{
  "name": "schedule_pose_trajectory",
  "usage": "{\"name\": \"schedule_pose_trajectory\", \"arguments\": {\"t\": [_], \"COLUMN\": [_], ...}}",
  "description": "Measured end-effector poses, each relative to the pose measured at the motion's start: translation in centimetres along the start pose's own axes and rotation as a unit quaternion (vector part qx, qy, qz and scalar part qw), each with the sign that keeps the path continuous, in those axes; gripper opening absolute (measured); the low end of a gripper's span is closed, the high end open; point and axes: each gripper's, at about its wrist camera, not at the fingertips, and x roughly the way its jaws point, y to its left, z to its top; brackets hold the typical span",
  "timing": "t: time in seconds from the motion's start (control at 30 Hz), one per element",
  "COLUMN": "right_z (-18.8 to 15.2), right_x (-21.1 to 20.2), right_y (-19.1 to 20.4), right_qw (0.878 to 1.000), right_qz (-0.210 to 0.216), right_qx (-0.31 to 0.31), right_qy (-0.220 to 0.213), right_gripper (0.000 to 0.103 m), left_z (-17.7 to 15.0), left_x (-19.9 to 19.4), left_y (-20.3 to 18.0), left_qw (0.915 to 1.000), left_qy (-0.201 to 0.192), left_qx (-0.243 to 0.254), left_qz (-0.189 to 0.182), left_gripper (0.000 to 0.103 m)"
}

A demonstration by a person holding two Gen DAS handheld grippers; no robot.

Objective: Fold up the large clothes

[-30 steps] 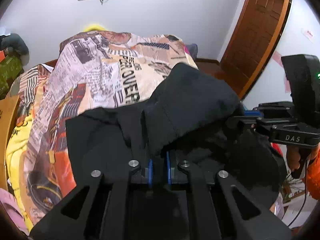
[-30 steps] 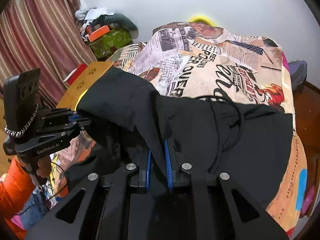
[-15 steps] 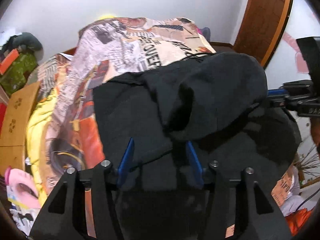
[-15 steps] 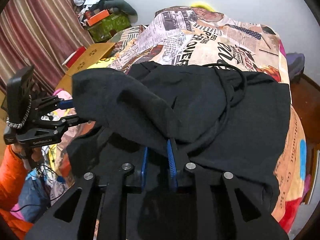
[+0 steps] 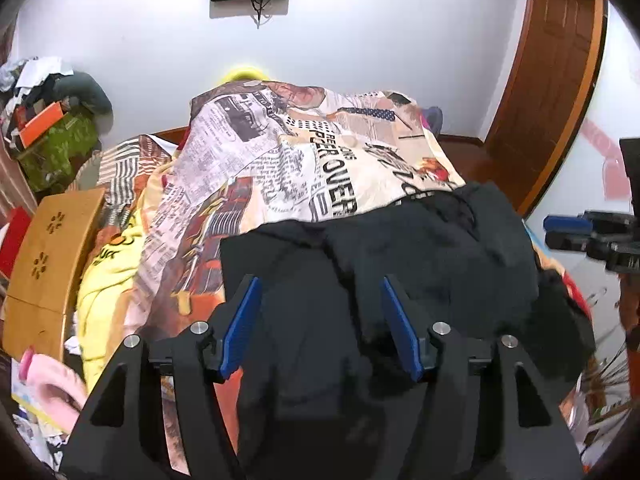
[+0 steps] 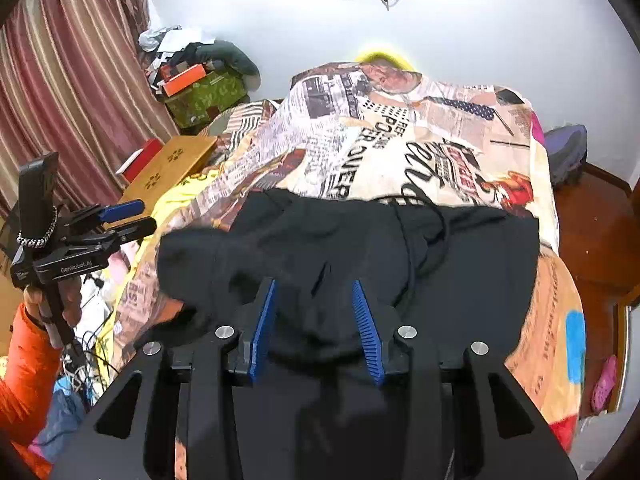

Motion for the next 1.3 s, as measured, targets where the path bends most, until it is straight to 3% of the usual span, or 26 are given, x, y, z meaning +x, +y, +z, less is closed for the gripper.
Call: {"name": "schedule_pose_trajectory", "arguments": {"t": [0.27,0.53,0.67,0.87,1.0,1.3], "right_z": [1.3,-2.3,-4.2,-6.3,-6.4,-5.3], "right_x": [4.5,5.4,5.9,6.0,5.5,-0.8], "right_y": [-0.3,0.5,0.3,0.8,1.2,-1.7], "right_qw": [0.999,0.995,0.993,0.994,0.994,0.999], "right_qz": [0.014,0.017,0.021,0.007,-0.001,-0.023], "right_qx": [0.021,-0.024,-0.023,-0.026,-0.026,0.022], "right_qy": [0.045,0.09,0.112,0.109,0.103,0.028], "right_gripper": [0.038,0.039,0.047,0.048,0.048,0.048], "left_z": [2.7,-1.5,-4.3,-7.9,-8.2,-6.7], "left_x": [5.1,6.3,7.0,8.6,8.6,4.5], "left_y": [-0.4,-4.1,-4.9,-4.9,-4.0,-0.1], "left_qw": [0.9984,0.9932,0.9917,0.9898,0.9894,0.9958], "left_qy": [0.031,0.079,0.102,0.129,0.13,0.083], "left_qx": [-0.026,0.029,0.035,0.011,-0.024,-0.015], "left_qz": [-0.04,-0.081,-0.071,-0.059,-0.061,0.034], "left_gripper": [0.061,0.061,0.067,0.07,0.07,0.07]}}
